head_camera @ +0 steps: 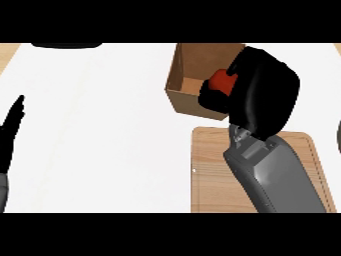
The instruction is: Pick the bell pepper from the cutting board and place it in the cardboard box
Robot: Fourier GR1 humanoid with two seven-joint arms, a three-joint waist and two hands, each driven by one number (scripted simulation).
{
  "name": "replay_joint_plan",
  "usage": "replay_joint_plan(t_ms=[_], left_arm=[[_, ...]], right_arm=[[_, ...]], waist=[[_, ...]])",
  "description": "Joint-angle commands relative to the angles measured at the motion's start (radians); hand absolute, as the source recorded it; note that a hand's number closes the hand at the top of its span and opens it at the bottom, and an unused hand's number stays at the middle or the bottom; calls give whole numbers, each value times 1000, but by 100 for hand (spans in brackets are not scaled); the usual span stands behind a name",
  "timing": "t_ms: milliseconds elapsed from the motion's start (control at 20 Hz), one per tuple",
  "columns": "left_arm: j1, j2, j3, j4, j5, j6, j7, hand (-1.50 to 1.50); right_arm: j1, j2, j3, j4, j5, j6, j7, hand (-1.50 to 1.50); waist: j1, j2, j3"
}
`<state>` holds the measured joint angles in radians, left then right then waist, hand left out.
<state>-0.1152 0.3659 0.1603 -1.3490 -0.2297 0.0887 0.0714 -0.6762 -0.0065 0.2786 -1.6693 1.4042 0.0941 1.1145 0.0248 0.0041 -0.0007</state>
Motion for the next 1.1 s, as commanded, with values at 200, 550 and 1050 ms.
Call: replay_joint_plan(t_ms=[200, 550, 1050], left_arm=[[-26, 3, 6, 21, 9, -23, -9, 0], [-17, -8, -1, -14, -12, -3, 9, 0], [-18, -16, -6, 8, -14, -13, -25, 0]], right_arm=[[-231, 6, -241, 336, -123, -218, 16, 150], [-354, -21, -400, 718, -157, -435, -134, 150], [-442, -53, -597, 1087, -255, -664, -191, -150]], waist=[[8, 6, 0], [17, 8, 1], [38, 19, 2]])
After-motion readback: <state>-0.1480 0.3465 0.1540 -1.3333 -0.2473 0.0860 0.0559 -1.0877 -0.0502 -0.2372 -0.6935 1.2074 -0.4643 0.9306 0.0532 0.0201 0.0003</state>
